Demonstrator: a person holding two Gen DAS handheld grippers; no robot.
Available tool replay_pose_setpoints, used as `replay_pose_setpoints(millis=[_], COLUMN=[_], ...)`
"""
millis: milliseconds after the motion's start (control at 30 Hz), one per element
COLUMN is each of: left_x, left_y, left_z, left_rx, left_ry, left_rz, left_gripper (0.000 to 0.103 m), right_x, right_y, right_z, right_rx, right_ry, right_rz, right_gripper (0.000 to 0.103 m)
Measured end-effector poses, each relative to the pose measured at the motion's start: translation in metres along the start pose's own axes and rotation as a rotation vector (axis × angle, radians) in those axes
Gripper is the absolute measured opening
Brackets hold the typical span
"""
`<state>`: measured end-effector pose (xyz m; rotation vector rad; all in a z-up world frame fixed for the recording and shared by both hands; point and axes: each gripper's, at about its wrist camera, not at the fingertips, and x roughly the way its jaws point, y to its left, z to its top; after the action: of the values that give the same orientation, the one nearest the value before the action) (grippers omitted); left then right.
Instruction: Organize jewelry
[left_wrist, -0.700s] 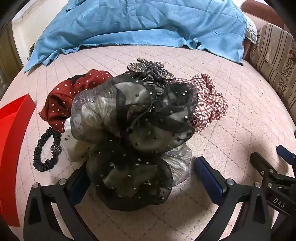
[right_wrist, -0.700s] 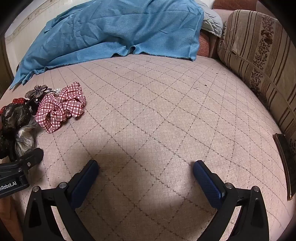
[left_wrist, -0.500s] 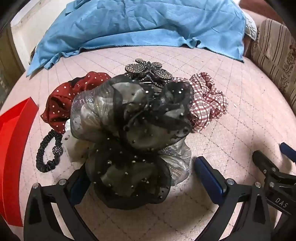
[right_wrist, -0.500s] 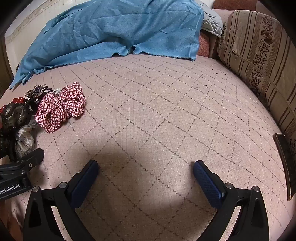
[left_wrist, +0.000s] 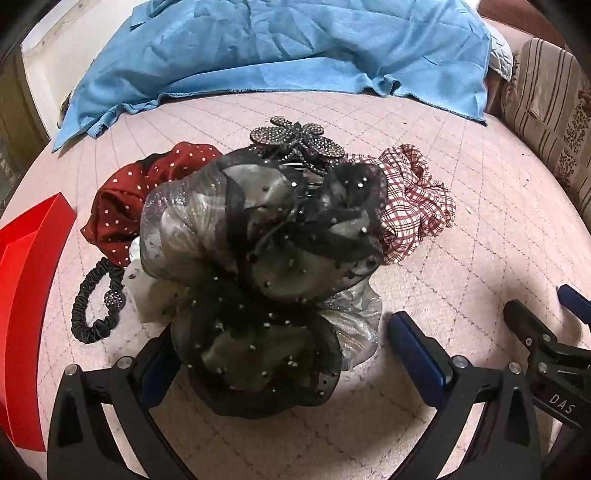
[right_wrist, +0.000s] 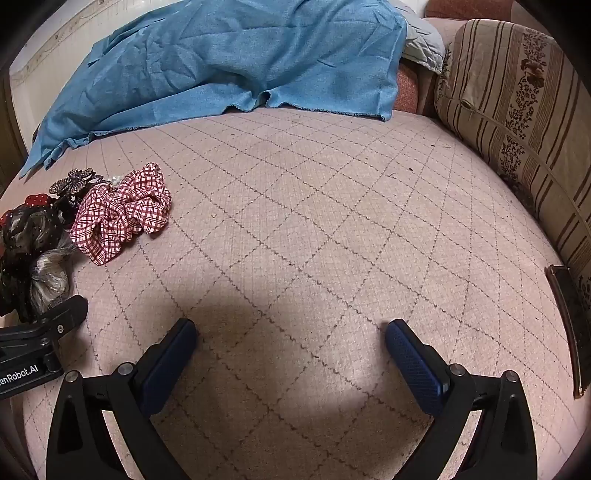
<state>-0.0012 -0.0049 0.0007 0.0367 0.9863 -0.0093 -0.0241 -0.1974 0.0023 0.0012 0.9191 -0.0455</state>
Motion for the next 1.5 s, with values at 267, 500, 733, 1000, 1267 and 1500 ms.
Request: replay_pose_setpoints(millis=[267, 500, 733, 1000, 1267, 1500], left_x=[0.000, -0.010, -0.048, -0.102, -0.148, -0.172], left_y=[0.003, 0.005, 0.024, 0.053, 0.069, 0.076], left_z=[0.000, -0.009, -0.040, -0.059, -0.062, -0.069], left_rx=[0.003, 0.094, 0.037, -0.023, -0.061, -0.057], left_ry=[0.006, 0.066, 0.076, -0.009, -0.093, -0.154], left_rz=[-0.006, -0.049, -0.084, -0.062, -0.044, -0.038], left_gripper=[0.103, 0.103, 0.103, 0.103, 0.103, 0.103], right_x=[0.000, -0.002, -0.014, -0.039, -0.074, -0.124], right_y=[-0.001, -0.001, 0.001, 0.011, 0.015, 0.022], right_z=[-0.001, -0.001, -0.013, -0.031, -0.046, -0.042], right_rx=[-0.004, 0.025, 0.019, 0.042, 0.128, 0.132], right_ry=[-0.002, 0.036, 0.067, 0.083, 0.062, -0.105], right_rz=[-0.005, 0.013, 0.025, -0.008, 0.060, 0.003], right_gripper=[0.103, 0.103, 0.103, 0.103, 0.103, 0.103])
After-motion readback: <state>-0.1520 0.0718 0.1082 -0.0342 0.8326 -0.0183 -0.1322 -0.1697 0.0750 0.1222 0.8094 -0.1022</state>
